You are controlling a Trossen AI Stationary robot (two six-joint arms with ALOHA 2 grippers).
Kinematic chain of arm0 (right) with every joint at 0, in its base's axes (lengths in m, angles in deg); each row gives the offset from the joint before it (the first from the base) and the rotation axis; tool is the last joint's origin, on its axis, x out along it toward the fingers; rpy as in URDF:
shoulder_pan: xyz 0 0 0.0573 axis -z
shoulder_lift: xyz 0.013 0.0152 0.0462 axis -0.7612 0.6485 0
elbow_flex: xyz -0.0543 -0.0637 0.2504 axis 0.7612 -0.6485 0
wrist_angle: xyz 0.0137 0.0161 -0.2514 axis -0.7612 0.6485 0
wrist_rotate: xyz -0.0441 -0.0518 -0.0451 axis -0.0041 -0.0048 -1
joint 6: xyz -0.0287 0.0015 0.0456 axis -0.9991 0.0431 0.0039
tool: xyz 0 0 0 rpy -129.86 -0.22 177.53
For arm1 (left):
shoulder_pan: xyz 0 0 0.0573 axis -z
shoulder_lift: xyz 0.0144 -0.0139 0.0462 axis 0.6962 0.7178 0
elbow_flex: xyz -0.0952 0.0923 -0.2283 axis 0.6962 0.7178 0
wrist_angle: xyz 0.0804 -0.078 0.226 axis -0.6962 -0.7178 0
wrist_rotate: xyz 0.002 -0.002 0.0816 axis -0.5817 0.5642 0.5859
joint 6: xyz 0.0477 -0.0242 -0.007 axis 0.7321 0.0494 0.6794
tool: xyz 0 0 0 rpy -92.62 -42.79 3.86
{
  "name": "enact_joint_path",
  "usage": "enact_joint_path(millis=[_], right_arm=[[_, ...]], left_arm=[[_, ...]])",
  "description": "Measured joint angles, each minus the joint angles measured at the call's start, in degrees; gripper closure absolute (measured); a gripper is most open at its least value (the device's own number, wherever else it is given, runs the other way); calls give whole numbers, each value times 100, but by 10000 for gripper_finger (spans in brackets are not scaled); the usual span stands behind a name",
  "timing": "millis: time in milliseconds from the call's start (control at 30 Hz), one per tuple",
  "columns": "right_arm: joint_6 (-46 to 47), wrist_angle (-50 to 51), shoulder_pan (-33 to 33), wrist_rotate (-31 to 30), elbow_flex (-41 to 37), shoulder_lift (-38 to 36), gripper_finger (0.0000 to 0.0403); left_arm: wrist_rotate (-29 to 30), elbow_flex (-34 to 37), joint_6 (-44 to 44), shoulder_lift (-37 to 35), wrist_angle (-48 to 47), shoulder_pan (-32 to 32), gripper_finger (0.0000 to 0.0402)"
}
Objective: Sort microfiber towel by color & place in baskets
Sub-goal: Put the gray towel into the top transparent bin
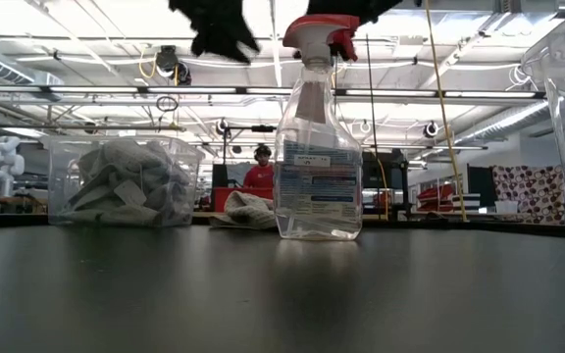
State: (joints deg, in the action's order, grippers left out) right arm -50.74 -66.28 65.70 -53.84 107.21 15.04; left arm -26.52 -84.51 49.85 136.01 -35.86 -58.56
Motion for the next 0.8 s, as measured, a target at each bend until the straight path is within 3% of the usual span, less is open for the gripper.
enact_joint_path(millis=[100,200,400,500,633,800], right_arm=[[-19,-687,177,838,55,78,165],[10,-858,335,1204,123,78,165],[-313,430,701,1194,208,110,165],[-598,1155,866,1130,202,266,165],[-821,1682,1055,604,201,493,165],[-1021,1983,1323,598,201,869,165]], left_arm=[[162,-13,-525,198,-413,243,181],[548,-13,-761,399,-582,486,181],[1335,-9,-941,618,-106,728,181],[1471,-9,-861,624,572,732,181],[1629,-9,-700,609,1346,688,181],[1636,-18,-713,533,1948,657,181]])
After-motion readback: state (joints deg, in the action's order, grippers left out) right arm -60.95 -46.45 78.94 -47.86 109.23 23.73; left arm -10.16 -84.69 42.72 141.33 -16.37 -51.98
